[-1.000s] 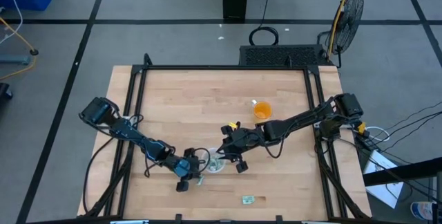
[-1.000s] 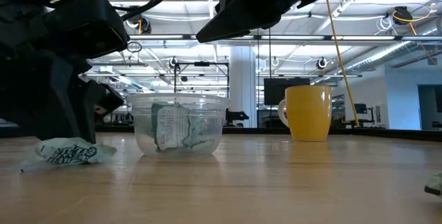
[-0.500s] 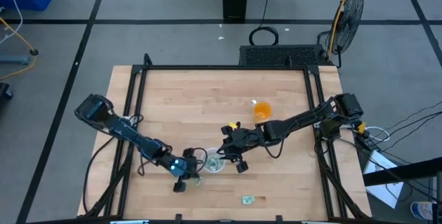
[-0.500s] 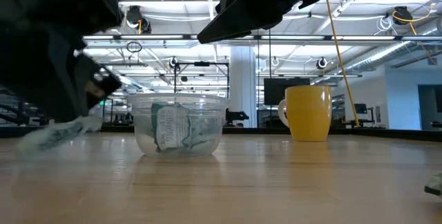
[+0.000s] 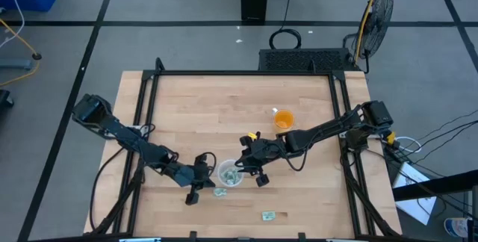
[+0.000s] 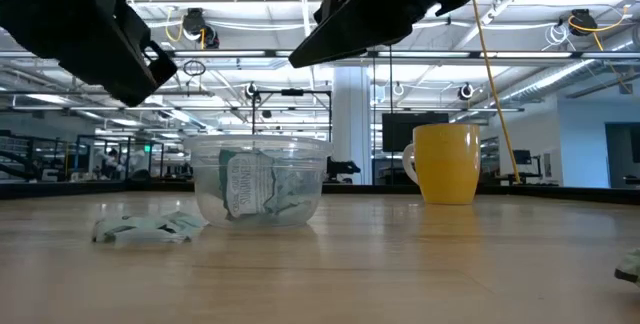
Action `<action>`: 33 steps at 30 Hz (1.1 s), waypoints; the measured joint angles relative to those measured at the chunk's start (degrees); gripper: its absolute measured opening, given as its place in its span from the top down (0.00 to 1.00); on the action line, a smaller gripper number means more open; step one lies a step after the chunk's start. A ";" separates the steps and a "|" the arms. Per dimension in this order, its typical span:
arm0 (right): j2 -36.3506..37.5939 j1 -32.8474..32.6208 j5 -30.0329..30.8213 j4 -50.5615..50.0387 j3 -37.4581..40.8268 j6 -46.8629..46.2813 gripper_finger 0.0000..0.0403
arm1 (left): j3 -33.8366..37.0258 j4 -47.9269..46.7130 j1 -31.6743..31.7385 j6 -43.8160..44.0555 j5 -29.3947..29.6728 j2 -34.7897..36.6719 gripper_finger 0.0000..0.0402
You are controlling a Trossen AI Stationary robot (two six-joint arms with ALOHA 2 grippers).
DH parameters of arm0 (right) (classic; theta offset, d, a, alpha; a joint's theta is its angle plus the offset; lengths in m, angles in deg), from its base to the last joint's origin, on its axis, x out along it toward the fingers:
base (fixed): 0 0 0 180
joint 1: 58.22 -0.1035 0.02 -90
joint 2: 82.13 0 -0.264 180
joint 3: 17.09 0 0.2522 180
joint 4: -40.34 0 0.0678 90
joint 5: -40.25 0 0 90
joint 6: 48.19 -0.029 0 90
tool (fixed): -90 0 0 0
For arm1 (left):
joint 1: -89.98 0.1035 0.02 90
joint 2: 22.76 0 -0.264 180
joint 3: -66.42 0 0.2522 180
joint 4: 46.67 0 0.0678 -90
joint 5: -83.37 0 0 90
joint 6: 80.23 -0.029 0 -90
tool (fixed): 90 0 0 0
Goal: Pick and place items into bin
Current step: Put the white stevia packet into the transparent bin
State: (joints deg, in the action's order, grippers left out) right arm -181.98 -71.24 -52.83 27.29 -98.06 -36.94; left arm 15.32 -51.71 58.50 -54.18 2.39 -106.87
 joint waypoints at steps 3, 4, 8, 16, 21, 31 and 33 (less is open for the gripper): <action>0.00 0.00 0.01 0.90 1.09 0.01 0.72 | 0.00 0.14 0.00 3.78 -1.65 -1.30 0.97; -0.02 0.00 0.00 1.23 1.52 0.06 0.72 | 0.00 0.08 -0.11 4.59 -2.04 -1.99 0.96; -0.02 0.00 0.01 1.70 3.21 0.24 0.72 | -0.02 2.35 -0.56 5.53 -2.55 -5.72 0.82; -0.04 0.00 0.01 5.07 3.53 0.40 0.72 | -0.04 9.15 0.07 1.48 -1.71 -13.58 0.57; -0.04 0.00 0.01 5.46 3.53 0.18 0.72 | -0.15 10.17 0.30 3.49 -0.55 -17.29 0.58; -0.04 0.00 0.02 5.11 3.53 -0.21 0.72 | -0.05 6.59 0.32 -0.42 -1.75 -14.81 0.91; -0.04 0.00 0.01 5.06 3.53 -0.13 0.72 | 0.04 5.30 0.17 -0.29 -3.03 -13.22 0.97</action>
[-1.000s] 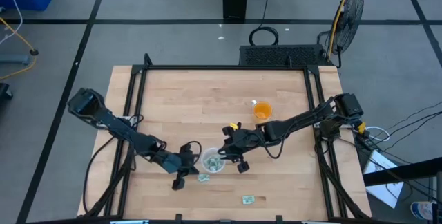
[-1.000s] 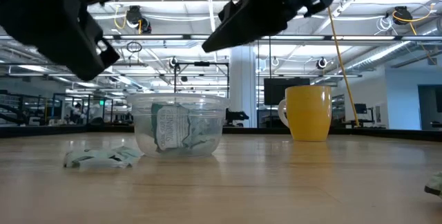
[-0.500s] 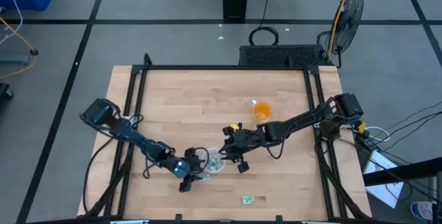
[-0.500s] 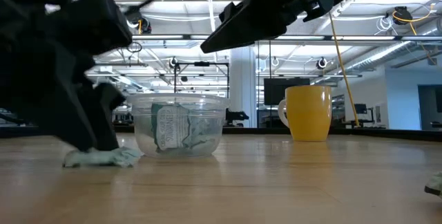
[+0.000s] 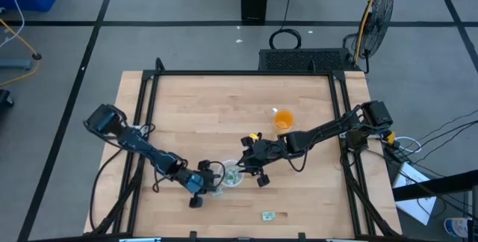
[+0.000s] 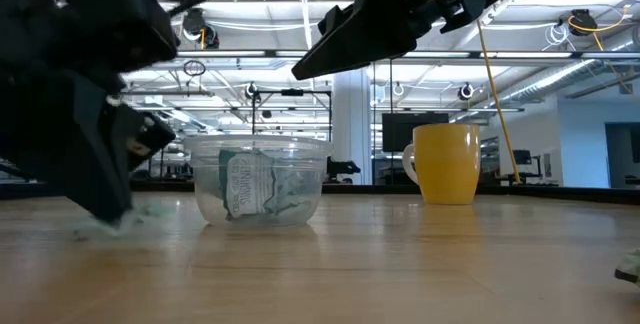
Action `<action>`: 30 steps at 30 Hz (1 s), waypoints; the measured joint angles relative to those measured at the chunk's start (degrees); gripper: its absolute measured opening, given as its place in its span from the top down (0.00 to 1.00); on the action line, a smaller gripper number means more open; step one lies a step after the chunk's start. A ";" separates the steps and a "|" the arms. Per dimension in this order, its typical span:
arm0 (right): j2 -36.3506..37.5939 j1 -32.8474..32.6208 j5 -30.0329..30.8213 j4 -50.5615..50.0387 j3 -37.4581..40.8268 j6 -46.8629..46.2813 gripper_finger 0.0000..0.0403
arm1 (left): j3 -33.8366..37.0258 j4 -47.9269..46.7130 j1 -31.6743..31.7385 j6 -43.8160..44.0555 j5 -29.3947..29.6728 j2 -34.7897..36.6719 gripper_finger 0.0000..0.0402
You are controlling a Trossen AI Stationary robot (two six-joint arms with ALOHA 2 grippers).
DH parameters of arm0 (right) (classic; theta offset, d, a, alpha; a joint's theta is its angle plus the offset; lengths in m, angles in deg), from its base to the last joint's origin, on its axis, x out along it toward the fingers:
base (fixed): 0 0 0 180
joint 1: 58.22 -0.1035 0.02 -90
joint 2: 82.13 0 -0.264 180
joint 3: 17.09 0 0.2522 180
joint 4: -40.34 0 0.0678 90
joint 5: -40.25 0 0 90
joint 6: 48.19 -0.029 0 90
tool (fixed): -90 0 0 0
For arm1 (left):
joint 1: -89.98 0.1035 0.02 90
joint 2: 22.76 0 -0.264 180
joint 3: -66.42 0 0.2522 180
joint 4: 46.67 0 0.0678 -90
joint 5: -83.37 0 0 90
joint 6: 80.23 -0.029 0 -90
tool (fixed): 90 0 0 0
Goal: Pick and place items into bin
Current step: Put the white stevia packet into the transparent bin
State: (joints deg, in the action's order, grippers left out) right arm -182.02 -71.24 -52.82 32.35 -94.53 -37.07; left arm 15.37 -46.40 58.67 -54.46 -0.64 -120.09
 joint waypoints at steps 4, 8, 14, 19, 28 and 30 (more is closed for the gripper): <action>0.00 0.00 0.00 0.01 0.00 0.04 0.72 | 0.00 -1.20 -0.59 -0.64 -0.07 4.82 0.97; 0.00 0.00 0.00 0.01 0.00 0.15 0.72 | 0.00 -2.02 -1.03 -5.01 2.24 10.63 0.99; 0.00 0.00 0.02 0.01 0.00 0.25 0.72 | -0.07 -7.04 2.51 -9.62 8.66 15.45 0.99; 0.00 0.04 0.02 0.01 -0.02 0.28 0.72 | -0.07 -5.62 8.41 -13.26 4.84 13.83 0.98; 0.04 -2.35 0.00 -1.50 -0.07 5.30 0.72 | -0.09 -4.49 14.18 -15.44 -0.06 9.22 0.97; 0.04 -4.11 -0.11 -3.13 -0.07 7.37 0.72 | -0.04 -5.13 14.38 -16.35 -0.06 9.08 0.94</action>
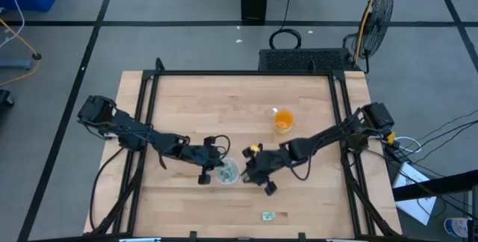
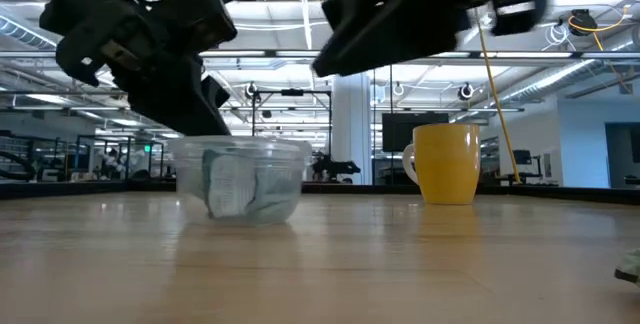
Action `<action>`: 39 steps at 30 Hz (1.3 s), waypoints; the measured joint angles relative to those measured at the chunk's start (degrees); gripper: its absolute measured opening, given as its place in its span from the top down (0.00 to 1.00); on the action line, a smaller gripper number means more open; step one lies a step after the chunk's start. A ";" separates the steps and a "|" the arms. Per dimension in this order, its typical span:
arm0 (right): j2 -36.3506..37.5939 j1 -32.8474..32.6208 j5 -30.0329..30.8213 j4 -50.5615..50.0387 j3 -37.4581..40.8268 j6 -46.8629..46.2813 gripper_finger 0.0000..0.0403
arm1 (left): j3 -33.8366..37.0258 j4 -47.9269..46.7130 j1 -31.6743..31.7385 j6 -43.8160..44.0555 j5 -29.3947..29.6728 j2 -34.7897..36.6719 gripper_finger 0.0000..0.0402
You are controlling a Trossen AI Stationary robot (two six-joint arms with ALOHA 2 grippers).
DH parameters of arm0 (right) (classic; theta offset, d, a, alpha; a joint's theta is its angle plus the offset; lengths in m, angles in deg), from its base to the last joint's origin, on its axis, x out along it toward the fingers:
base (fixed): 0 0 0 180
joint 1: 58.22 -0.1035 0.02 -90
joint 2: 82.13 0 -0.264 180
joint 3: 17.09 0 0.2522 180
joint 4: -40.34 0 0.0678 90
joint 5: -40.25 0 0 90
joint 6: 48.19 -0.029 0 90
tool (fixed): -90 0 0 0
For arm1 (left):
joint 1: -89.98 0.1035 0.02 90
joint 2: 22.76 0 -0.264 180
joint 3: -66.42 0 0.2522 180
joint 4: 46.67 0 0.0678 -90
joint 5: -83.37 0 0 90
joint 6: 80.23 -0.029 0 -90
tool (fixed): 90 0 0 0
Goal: Pick and place items into bin
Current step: Put the white stevia packet into the transparent bin
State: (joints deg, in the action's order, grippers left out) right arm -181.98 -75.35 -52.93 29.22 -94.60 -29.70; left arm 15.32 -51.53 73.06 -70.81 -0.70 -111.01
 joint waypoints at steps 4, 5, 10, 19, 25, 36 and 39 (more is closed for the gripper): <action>0.00 -3.19 -0.12 -3.60 0.00 -1.95 0.72 | 0.00 1.74 0.04 -0.29 0.07 0.04 0.88; 0.00 -3.99 -0.21 -4.05 0.00 -3.45 0.72 | 0.00 2.19 0.04 -0.31 0.07 0.04 0.87; 0.00 -7.64 -4.96 -6.20 0.00 -9.76 0.72 | 0.00 3.75 0.15 -0.33 0.36 0.04 0.82; -0.72 -11.13 -10.24 -2.26 3.72 -17.58 0.70 | -1.06 7.65 0.35 -3.17 5.57 2.69 0.81; -1.11 -13.84 -10.59 11.48 9.19 -16.96 0.58 | -3.06 7.93 0.35 -3.31 5.71 4.77 0.81; -10.47 -15.24 -10.46 25.60 10.57 -20.81 0.48 | -3.48 8.02 0.35 -3.29 5.73 5.03 0.81; -12.64 -15.23 -10.01 26.14 9.38 -20.82 0.49 | -3.48 7.70 0.35 -3.33 5.73 5.03 0.81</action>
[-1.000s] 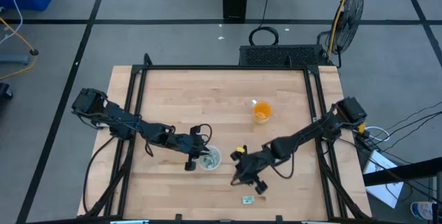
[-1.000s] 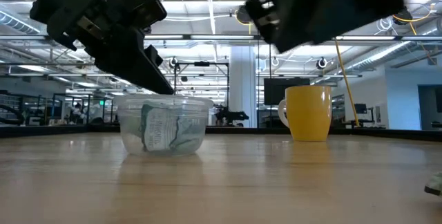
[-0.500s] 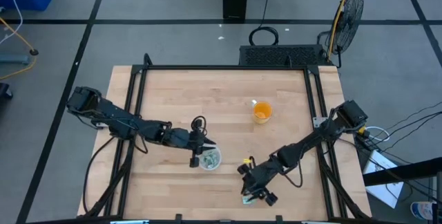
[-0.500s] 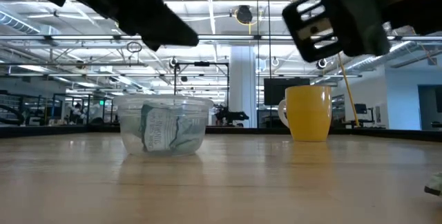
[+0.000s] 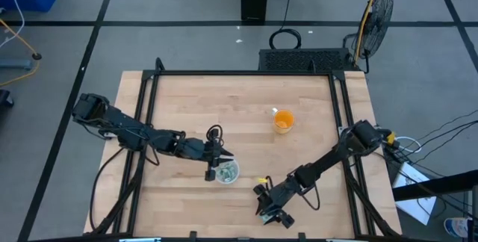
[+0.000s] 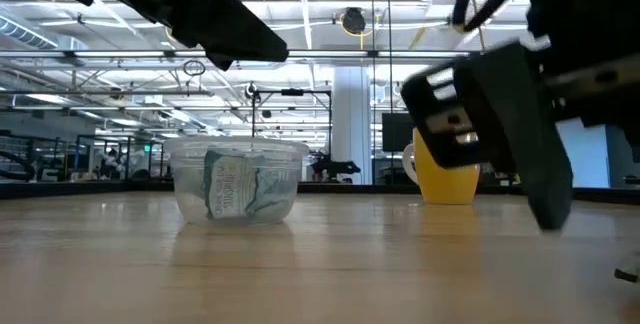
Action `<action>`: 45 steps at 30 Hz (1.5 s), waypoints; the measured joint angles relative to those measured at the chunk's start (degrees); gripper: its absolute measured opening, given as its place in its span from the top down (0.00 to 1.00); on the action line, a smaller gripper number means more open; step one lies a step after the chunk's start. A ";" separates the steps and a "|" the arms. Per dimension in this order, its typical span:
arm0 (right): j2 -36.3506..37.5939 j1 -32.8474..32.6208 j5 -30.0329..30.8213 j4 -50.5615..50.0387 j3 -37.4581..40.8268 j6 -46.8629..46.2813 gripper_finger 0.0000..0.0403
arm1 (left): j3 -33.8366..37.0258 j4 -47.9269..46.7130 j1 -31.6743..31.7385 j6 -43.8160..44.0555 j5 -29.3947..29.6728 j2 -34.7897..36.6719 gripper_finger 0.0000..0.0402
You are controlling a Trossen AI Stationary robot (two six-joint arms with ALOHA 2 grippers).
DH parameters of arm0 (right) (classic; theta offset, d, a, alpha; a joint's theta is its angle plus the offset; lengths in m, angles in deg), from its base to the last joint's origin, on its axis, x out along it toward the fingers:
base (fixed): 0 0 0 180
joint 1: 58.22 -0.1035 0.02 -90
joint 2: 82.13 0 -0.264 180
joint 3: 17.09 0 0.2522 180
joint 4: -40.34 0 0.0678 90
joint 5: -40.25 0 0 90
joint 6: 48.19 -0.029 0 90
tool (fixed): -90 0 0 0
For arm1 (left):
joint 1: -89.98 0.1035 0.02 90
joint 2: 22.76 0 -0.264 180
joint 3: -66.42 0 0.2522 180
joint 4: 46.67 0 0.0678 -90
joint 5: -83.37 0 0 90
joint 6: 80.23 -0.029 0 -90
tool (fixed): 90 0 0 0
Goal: Pick and place items into bin
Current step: Put the white stevia packet into the transparent bin
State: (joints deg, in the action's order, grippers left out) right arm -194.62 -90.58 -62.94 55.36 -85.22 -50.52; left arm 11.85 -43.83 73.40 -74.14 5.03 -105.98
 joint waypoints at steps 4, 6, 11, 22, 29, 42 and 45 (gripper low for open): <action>-0.73 0.37 2.84 -3.68 0.10 0.24 0.50 | 0.00 -0.33 0.00 -1.07 -0.24 0.00 0.81; -0.56 0.77 2.49 -4.93 0.11 -0.46 0.51 | 0.00 -0.31 0.00 -1.31 -0.28 0.00 0.81; -0.52 0.43 2.89 -5.17 0.99 -1.29 0.56 | 0.00 -0.13 0.00 -2.33 -0.74 0.00 0.81; -0.60 1.43 4.30 -5.97 1.30 0.24 0.83 | 0.00 -0.11 0.00 -4.37 -0.87 0.00 0.81; -0.54 1.41 4.17 -4.84 5.23 -14.16 0.99 | 0.00 -0.11 0.00 -4.22 -0.87 0.00 0.81; -0.85 1.98 8.51 16.15 9.92 -1.51 1.00 | 0.00 -0.07 0.93 -4.41 -0.70 0.00 0.81; -0.33 3.62 8.61 19.02 9.89 2.02 1.00 | 0.00 -0.07 1.27 -4.94 -0.75 0.00 0.81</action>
State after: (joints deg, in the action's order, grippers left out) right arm -194.96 -86.95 -54.33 74.39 -75.33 -48.50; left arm 11.85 -43.89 74.68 -79.08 4.28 -105.98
